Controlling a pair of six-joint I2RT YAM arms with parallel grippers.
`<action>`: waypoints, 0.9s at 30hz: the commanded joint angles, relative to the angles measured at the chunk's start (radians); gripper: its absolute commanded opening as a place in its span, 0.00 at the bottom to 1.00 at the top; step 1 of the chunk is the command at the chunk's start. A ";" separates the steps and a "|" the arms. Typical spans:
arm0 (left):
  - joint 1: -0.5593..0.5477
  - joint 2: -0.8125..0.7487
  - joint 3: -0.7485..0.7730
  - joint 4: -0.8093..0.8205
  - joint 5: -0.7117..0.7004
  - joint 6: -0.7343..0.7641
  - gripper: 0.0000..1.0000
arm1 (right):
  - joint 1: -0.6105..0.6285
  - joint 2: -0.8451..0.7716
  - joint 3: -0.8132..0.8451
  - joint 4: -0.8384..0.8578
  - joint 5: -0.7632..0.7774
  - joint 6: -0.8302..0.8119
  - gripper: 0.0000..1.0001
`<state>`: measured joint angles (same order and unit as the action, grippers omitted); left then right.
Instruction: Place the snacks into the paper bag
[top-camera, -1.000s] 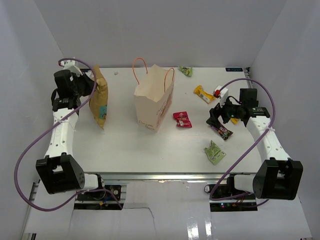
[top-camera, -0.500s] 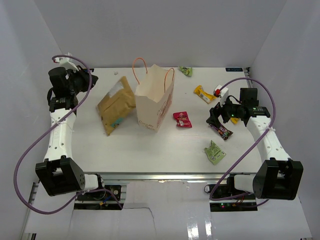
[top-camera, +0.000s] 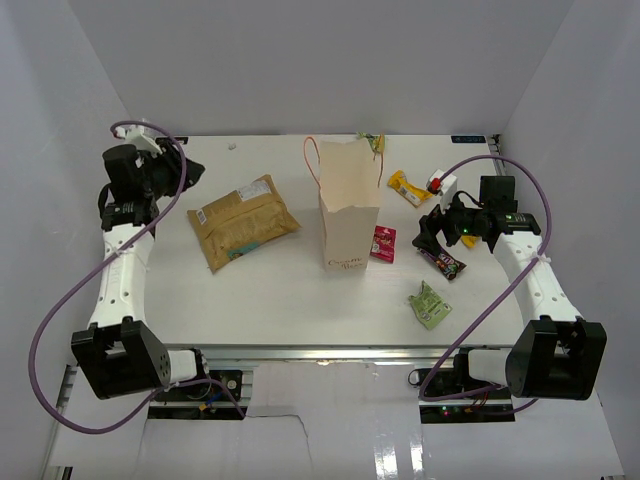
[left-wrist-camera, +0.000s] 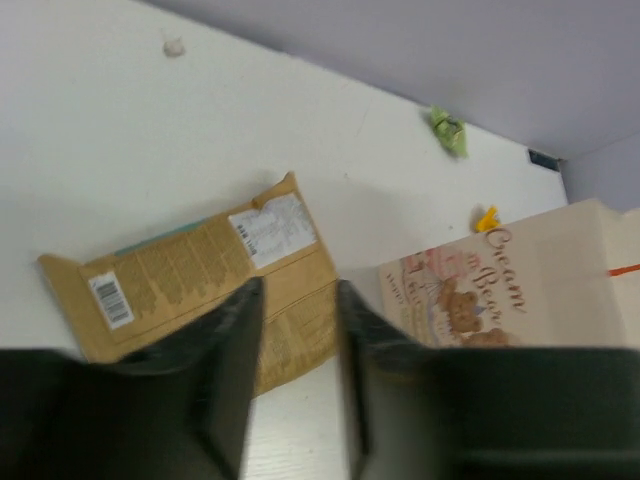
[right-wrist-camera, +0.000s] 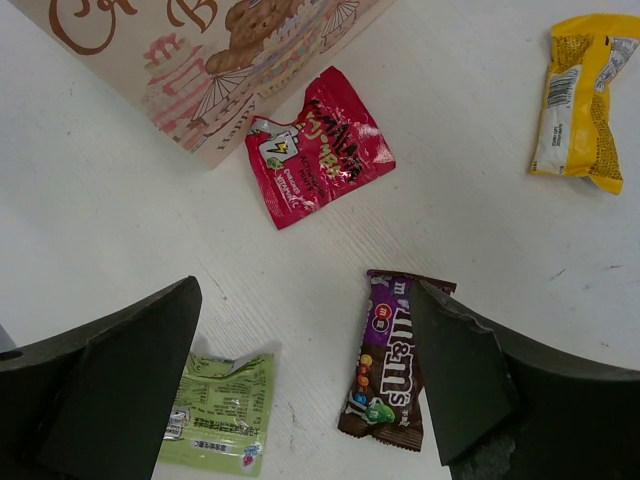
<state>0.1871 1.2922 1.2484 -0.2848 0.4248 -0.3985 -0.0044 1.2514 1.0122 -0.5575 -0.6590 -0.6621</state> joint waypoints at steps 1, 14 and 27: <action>-0.044 -0.045 -0.119 -0.137 -0.062 0.018 0.53 | -0.002 -0.020 0.032 -0.007 -0.028 0.002 0.90; -0.590 0.036 -0.298 -0.010 -0.504 0.289 0.71 | -0.002 0.020 0.032 -0.007 -0.036 0.010 0.90; -0.690 0.139 -0.521 0.504 -0.583 0.842 0.84 | -0.003 0.003 0.008 -0.016 -0.014 -0.021 0.90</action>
<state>-0.5011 1.4353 0.7544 0.0402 -0.1081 0.2642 -0.0048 1.2713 1.0119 -0.5602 -0.6712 -0.6636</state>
